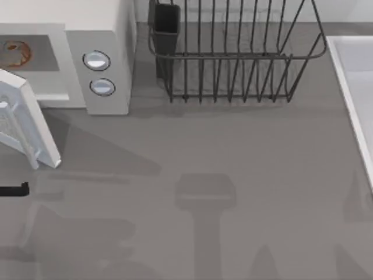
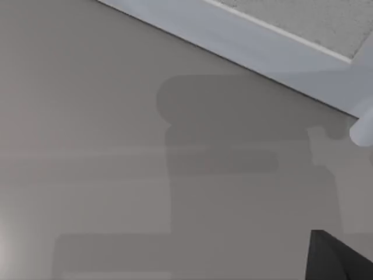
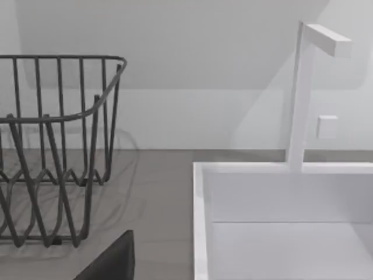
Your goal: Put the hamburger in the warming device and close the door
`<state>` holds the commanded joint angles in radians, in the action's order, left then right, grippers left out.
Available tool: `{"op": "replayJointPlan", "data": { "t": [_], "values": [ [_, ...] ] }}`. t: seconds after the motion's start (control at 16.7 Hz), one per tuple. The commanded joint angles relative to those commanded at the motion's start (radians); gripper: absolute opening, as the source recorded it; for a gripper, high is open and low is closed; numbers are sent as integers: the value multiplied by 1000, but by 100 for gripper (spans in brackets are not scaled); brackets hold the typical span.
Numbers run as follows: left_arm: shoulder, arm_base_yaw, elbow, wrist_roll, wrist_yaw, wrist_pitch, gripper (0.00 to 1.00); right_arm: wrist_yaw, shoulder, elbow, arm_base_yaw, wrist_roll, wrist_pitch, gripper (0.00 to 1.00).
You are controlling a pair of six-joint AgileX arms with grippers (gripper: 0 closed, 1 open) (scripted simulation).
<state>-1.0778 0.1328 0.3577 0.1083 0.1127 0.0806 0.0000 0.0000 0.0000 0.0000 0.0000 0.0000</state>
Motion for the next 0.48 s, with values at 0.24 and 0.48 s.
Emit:
{"op": "replayJointPlan", "data": {
  "t": [0.24, 0.48],
  "values": [
    [23, -58, -15, -44, -39, -2, 0, 0, 0, 0, 0, 0, 0, 100],
    [16, -54, -9, -44, -36, -3, 0, 0, 0, 0, 0, 0, 0, 100]
  ]
}}
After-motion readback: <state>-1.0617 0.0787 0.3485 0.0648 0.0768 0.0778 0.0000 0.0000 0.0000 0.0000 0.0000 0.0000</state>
